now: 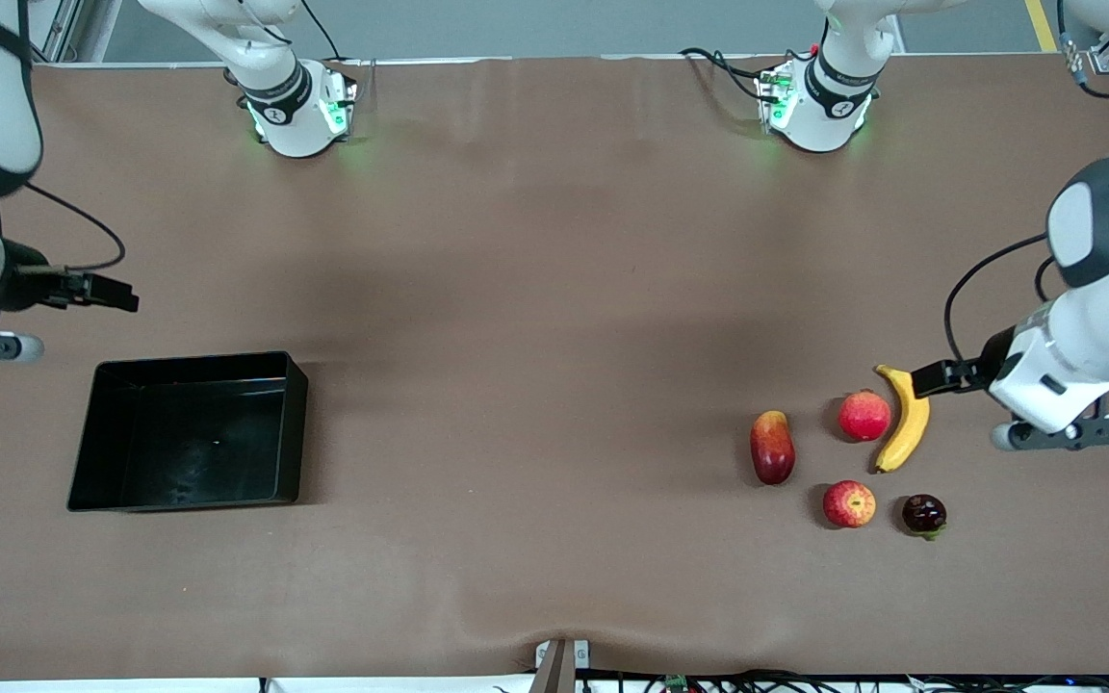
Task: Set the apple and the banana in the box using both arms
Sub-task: 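Move the left gripper to the apple while the right gripper reaches the box, then grasp the red-yellow apple with the left gripper while the right gripper grips the box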
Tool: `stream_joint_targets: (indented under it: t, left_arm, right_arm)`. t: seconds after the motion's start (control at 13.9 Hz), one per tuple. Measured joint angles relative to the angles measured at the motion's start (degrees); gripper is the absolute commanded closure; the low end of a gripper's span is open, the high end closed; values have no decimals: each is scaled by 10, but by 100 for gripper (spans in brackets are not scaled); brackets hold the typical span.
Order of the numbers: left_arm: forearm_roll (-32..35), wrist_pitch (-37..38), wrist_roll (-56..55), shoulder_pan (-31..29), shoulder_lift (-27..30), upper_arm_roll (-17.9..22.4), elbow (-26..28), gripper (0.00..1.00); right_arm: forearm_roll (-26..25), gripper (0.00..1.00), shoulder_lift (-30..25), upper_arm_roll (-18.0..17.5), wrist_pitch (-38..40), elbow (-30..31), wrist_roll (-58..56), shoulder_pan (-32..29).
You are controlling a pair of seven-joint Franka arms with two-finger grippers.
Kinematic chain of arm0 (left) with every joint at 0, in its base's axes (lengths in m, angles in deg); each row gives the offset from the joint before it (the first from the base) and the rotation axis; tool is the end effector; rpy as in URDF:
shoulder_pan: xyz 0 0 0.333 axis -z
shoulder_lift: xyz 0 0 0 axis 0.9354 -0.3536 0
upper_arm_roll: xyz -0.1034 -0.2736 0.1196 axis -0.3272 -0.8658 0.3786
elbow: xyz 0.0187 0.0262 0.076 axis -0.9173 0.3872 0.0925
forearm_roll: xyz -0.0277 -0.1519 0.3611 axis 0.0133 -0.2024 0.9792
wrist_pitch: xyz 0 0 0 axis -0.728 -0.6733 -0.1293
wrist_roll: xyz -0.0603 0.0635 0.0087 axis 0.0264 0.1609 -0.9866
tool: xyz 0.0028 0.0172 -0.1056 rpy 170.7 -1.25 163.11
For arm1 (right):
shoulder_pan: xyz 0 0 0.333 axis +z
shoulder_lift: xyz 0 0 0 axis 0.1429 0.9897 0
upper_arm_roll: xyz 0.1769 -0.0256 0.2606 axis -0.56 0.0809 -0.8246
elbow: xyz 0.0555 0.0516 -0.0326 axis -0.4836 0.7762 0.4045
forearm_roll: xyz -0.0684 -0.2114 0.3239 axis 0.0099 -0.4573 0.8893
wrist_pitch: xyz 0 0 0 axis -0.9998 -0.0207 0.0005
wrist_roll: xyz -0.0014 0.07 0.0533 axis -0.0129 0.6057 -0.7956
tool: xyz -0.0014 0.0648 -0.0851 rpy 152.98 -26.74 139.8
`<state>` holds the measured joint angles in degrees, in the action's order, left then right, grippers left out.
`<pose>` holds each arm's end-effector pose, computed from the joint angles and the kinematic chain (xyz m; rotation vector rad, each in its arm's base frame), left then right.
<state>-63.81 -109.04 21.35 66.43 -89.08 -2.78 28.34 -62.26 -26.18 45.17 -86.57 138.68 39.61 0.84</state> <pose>0.6669 -0.0484 0.4582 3.1376 0.0713 -0.0258 0.5792 -0.0706 0.4728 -3.1098 0.1194 0.3040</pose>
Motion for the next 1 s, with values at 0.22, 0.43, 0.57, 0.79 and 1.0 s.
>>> stream_joint_targets:
  t: [0.22,0.43,0.57,0.79,1.0]
  left_arm:
    - [13,-54,0,9,-39,0,1,0]
    - [25,-110,-5,21,-90,-1,0,0]
    - [25,-153,-6,22,-123,0,0,0]
    - [25,-210,-5,23,-162,0,-7,0]
    - [26,-218,-5,29,-181,0,-31,0]
  right_arm:
    - [0,0,64,1,-72,8,-77,-40]
    - [0,0,124,3,-149,7,-154,-62]
    - [0,0,154,3,-199,6,-201,-77]
    - [0,0,183,3,-231,-3,-237,-87]
    - [0,0,199,2,-265,-10,-251,-87]
